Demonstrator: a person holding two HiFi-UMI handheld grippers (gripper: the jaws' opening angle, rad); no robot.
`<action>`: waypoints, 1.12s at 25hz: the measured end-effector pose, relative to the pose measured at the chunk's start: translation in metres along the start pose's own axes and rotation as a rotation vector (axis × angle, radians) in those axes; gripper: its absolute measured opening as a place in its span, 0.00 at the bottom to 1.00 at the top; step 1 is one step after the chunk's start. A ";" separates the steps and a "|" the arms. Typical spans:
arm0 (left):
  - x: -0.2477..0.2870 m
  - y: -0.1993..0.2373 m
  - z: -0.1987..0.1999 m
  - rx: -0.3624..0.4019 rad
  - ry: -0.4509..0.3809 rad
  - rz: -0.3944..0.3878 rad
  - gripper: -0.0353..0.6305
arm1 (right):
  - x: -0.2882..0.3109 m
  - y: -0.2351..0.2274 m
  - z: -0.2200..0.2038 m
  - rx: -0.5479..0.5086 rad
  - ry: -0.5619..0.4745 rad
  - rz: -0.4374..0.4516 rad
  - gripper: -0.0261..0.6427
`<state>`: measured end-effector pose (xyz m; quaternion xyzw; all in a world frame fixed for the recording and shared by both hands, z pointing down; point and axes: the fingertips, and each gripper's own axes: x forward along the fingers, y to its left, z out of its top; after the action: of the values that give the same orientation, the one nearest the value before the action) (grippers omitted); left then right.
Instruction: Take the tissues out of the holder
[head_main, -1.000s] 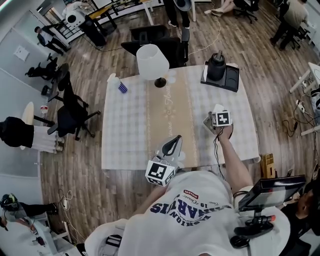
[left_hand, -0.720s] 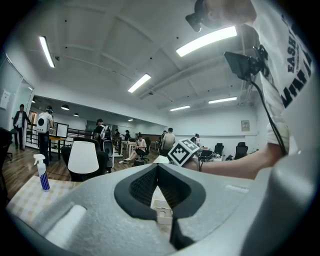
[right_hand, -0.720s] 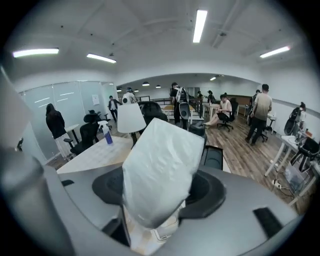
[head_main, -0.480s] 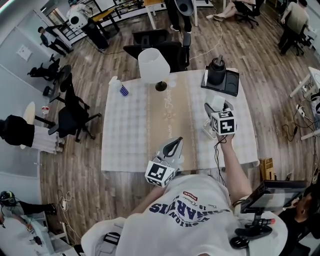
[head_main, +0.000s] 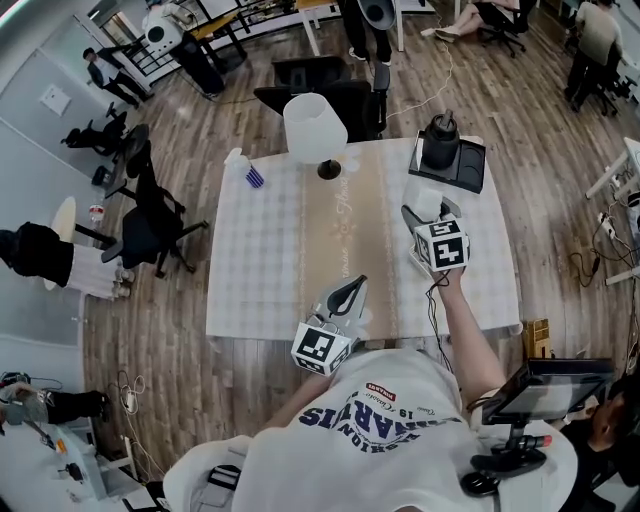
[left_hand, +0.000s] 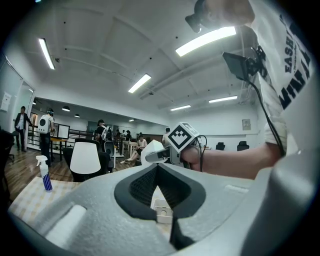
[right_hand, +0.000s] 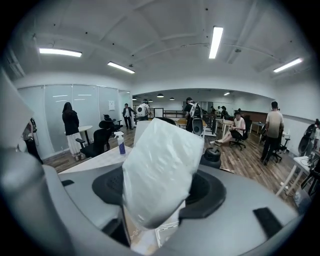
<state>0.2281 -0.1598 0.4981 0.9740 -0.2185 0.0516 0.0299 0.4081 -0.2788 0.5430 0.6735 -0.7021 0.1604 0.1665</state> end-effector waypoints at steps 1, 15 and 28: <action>-0.001 0.001 -0.001 -0.001 0.000 0.008 0.06 | 0.002 0.004 0.001 -0.003 -0.001 0.009 0.47; -0.047 0.040 0.001 -0.019 -0.014 0.209 0.06 | 0.045 0.082 0.023 -0.087 0.011 0.180 0.47; -0.093 0.063 -0.011 -0.053 -0.012 0.369 0.06 | 0.074 0.140 0.008 -0.142 0.061 0.293 0.47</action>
<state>0.1165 -0.1760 0.5007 0.9165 -0.3951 0.0444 0.0444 0.2652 -0.3422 0.5690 0.5450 -0.7971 0.1535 0.2098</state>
